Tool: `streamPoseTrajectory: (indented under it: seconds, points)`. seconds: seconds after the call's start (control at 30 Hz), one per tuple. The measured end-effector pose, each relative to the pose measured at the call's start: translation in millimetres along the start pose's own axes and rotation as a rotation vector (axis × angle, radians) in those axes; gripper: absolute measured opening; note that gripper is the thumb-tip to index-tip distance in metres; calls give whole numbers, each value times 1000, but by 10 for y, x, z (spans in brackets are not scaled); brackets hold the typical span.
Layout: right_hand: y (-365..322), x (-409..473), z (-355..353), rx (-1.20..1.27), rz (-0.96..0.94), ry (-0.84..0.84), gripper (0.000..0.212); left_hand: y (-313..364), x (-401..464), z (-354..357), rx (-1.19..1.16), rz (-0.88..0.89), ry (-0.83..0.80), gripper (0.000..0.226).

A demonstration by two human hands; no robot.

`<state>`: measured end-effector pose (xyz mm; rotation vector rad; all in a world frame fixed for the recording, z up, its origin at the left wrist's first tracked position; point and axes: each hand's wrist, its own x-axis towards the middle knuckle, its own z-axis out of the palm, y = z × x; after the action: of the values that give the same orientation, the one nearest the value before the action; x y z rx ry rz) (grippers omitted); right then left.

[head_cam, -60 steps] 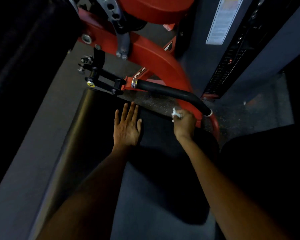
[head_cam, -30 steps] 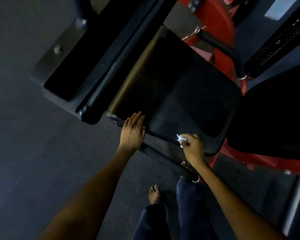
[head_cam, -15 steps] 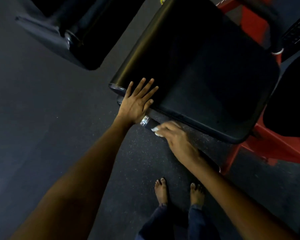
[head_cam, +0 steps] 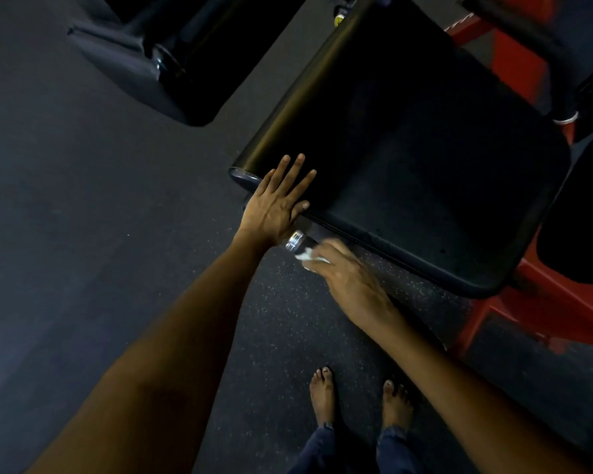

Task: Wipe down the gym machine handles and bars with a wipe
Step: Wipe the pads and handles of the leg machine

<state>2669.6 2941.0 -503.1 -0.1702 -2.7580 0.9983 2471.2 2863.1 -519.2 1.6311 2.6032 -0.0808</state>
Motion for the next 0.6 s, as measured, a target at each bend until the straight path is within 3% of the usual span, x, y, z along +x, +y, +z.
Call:
streamPoseTrajectory:
  seconds: [0.1, 0.2, 0.3, 0.43, 0.6]
  points:
    - [156, -544, -198, 59, 153, -26, 35, 51, -9, -4, 27, -49, -25, 61]
    - [175, -657, -292, 105, 404, 62, 22, 93, -3, -5, 53, -90, -38, 56]
    - [30, -135, -182, 144, 259, 145, 26, 80, -10, 30, 55, -74, -19, 57]
    - [-41, 356, 18, 203, 137, -49, 34, 61, 0, 22, 18, -49, -1, 59]
    - [175, -451, -192, 208, 411, 132, 22, 110, -2, -13, 32, -91, -47, 58]
